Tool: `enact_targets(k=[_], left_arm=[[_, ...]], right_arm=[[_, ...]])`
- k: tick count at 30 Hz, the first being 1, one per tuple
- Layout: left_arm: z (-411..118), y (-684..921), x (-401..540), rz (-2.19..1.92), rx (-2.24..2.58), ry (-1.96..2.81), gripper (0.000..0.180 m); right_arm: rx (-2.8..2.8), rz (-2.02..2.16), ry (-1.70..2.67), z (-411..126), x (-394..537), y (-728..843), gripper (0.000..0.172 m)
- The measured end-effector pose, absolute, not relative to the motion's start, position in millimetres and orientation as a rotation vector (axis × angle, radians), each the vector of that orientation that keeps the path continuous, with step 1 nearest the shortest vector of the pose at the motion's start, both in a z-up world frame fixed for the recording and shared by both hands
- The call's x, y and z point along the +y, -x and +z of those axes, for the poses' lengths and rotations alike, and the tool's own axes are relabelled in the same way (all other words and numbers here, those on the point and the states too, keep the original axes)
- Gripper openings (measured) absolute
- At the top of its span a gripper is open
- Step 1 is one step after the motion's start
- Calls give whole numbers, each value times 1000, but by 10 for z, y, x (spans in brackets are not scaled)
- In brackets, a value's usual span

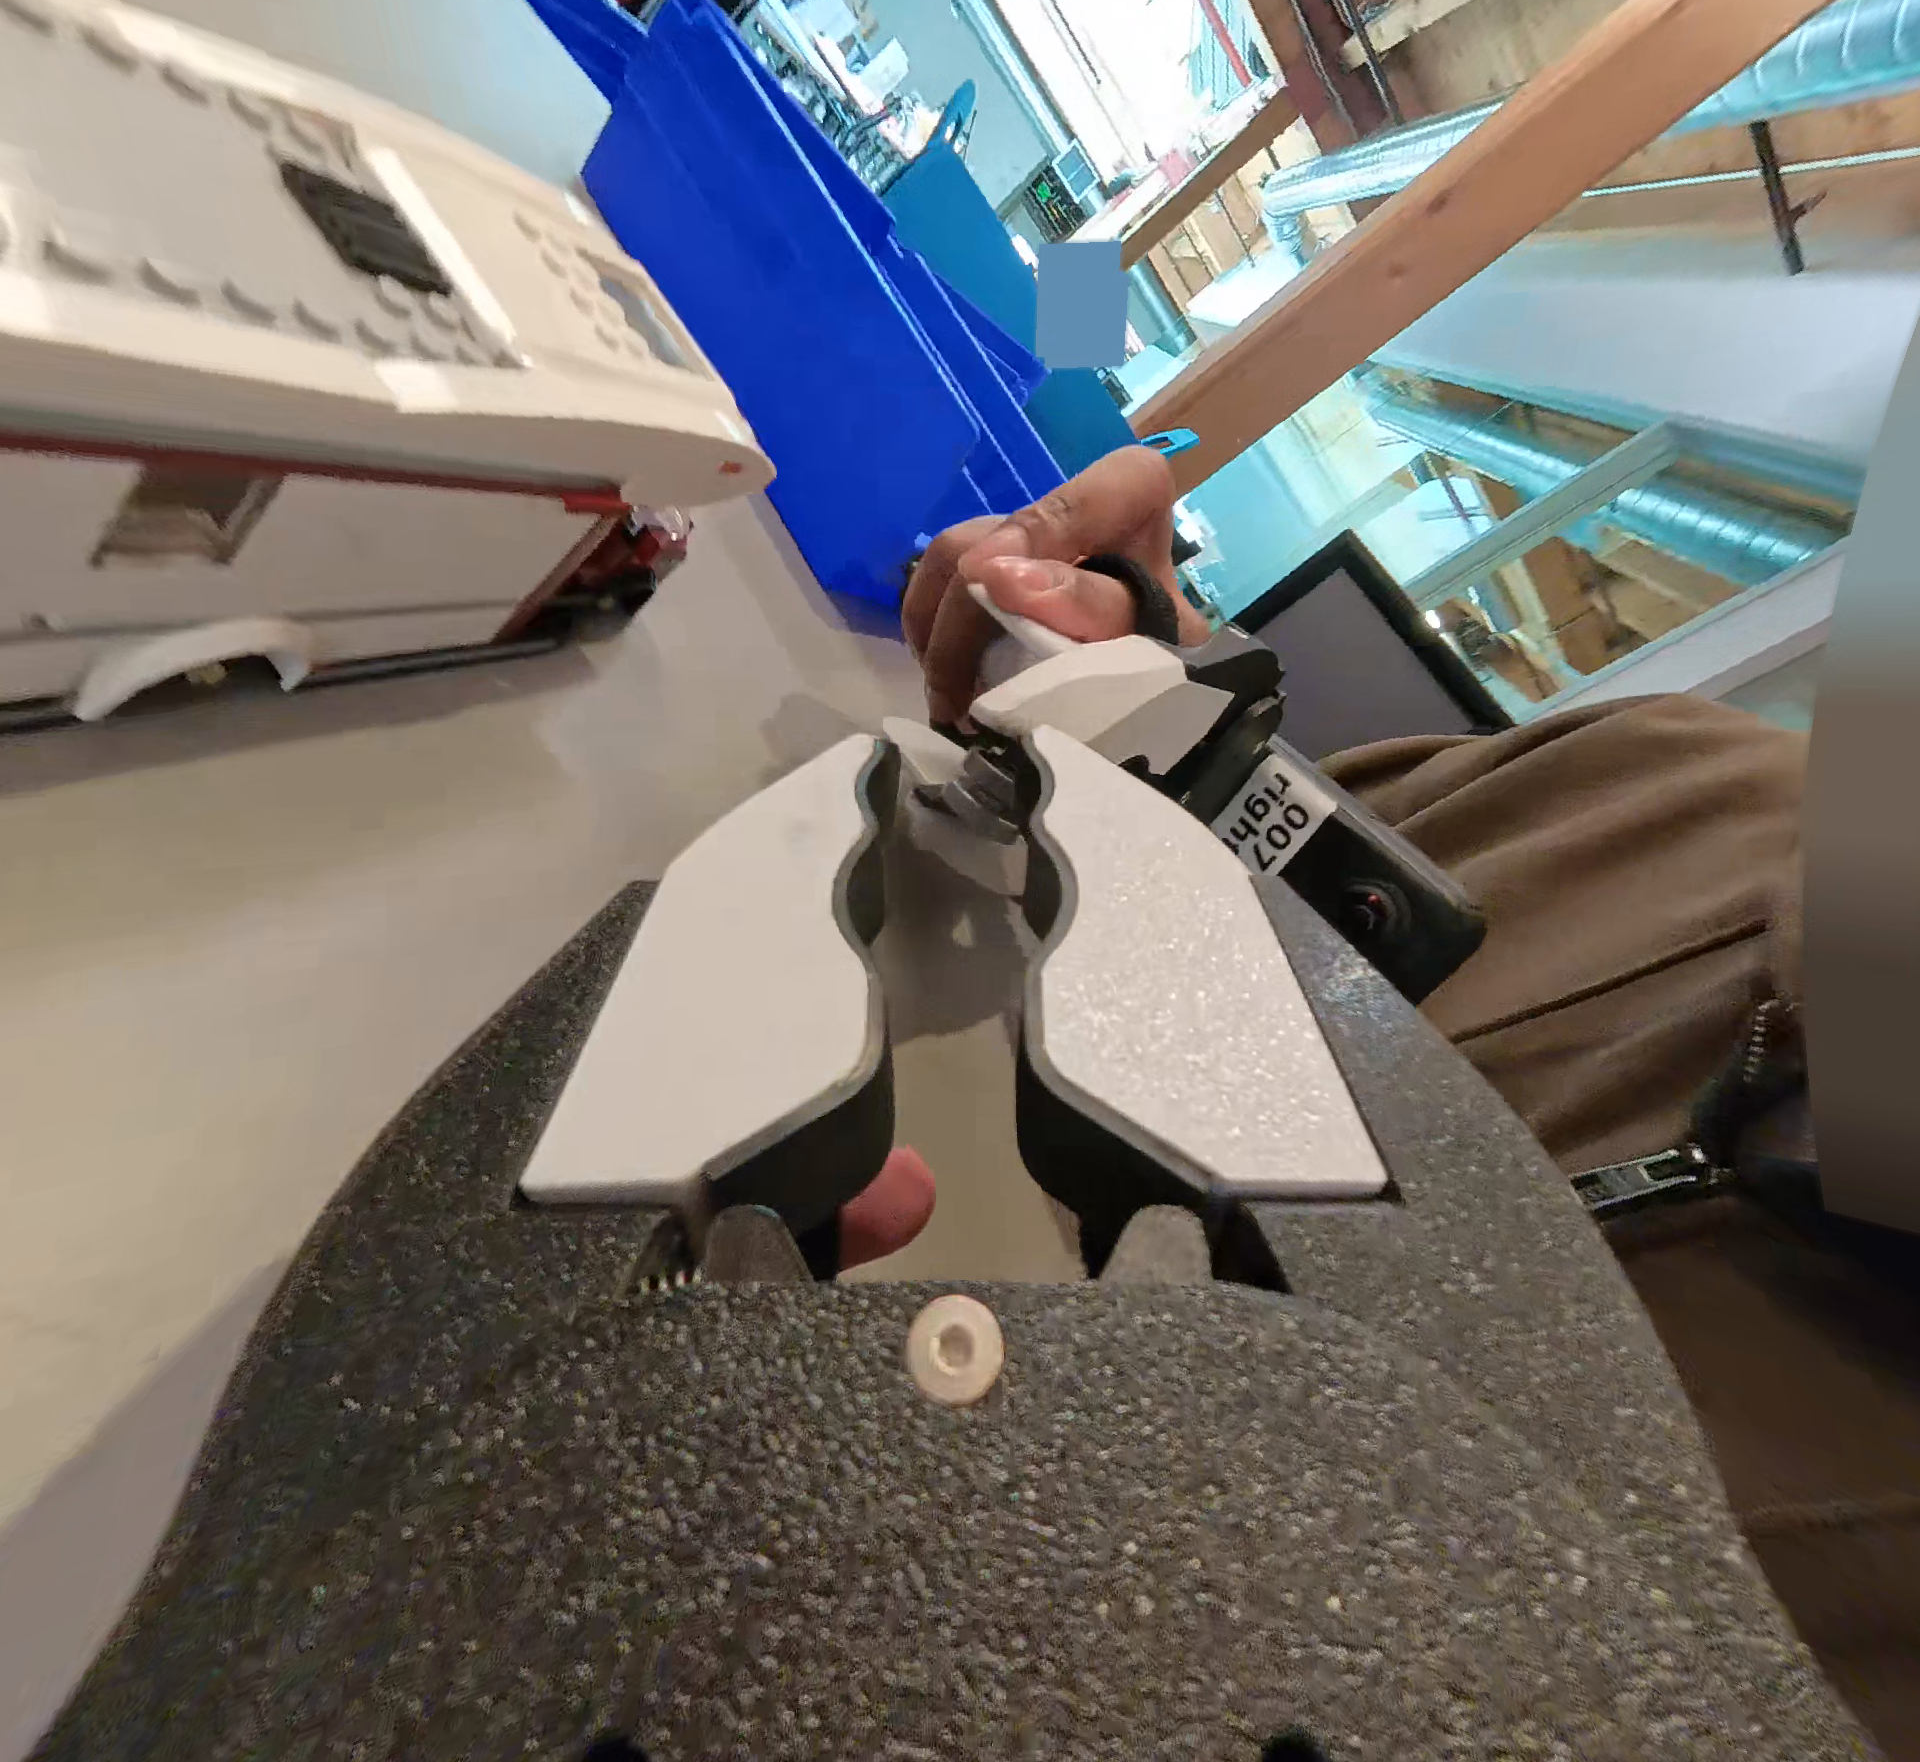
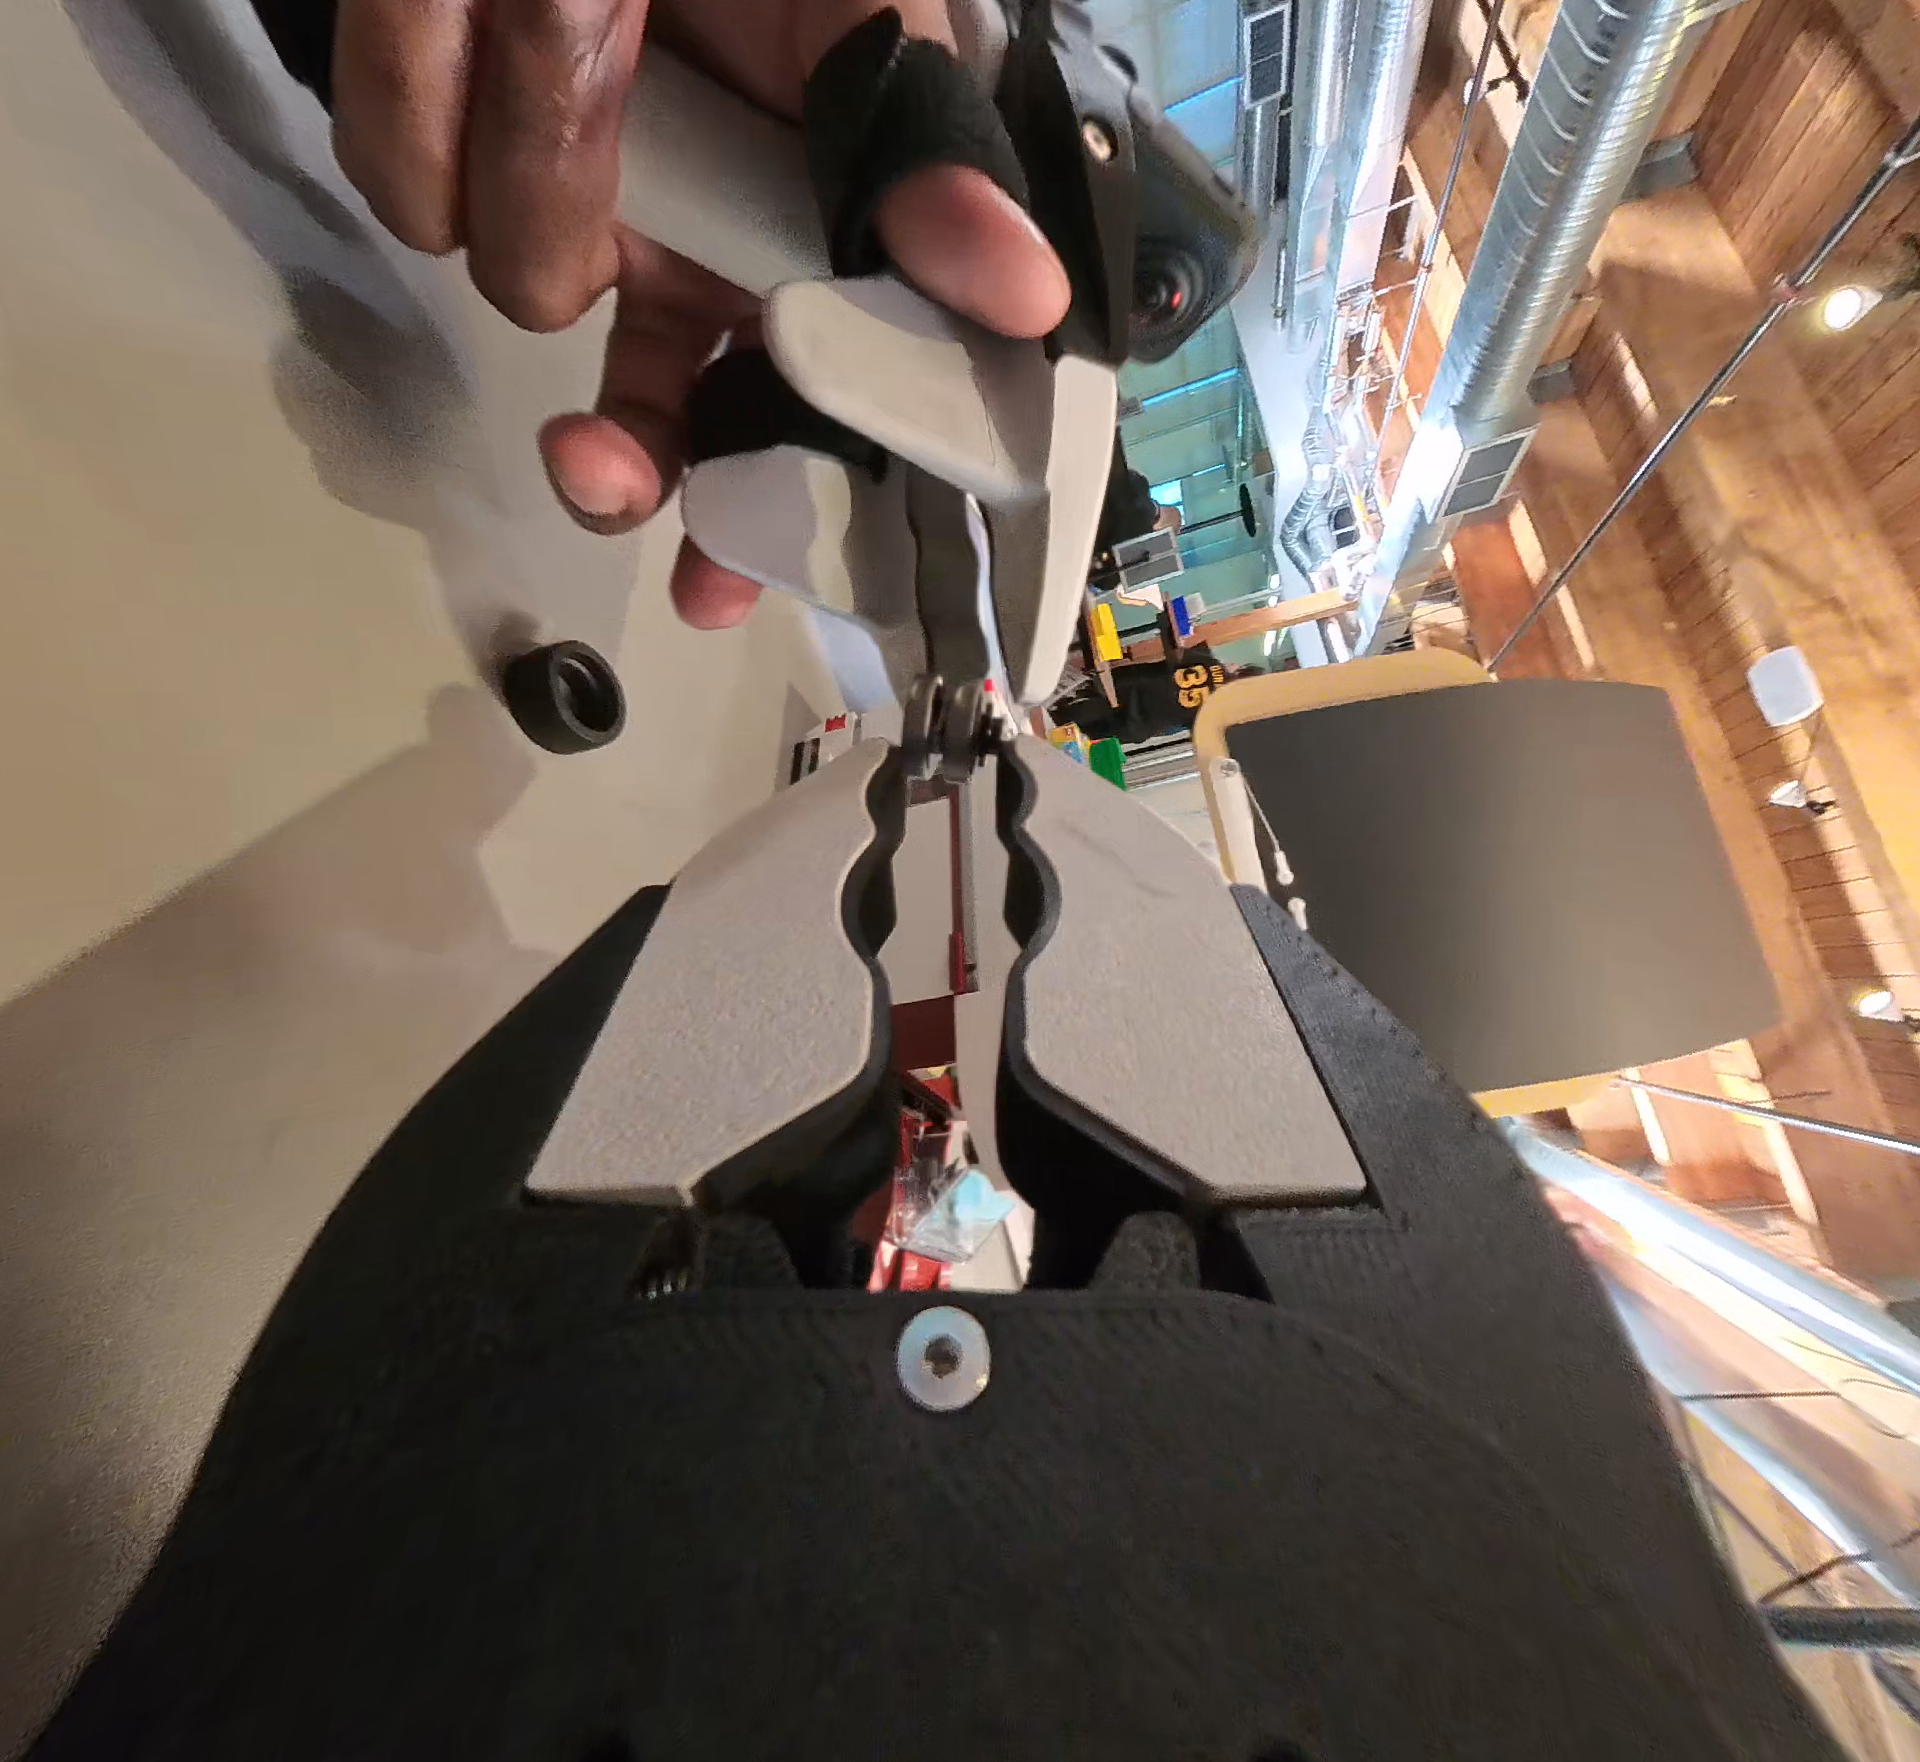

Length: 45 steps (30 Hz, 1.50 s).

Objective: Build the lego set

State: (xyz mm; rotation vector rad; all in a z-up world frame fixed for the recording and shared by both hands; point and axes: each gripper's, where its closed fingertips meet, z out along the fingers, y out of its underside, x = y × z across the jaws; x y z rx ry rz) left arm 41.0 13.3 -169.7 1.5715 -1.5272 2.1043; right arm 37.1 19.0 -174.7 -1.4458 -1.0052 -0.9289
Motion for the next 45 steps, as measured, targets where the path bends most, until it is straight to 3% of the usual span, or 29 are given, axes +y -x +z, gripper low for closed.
enact_targets(k=[9, 35, 45], left_arm=[[-1742, -363, 88, 2001, -1310, -1530, 22], [-1815, -326, 114, 1972, -1292, -1563, 15], [-1778, -350, 131, 2031, -1358, -1523, 18]], right_arm=[[-1067, -1061, 1390, -1776, 225, -360, 16], [-1173, -1287, 1331, -1804, 261, -370, 17], [-1030, -1051, 1449, -1798, 273, -412, 17]])
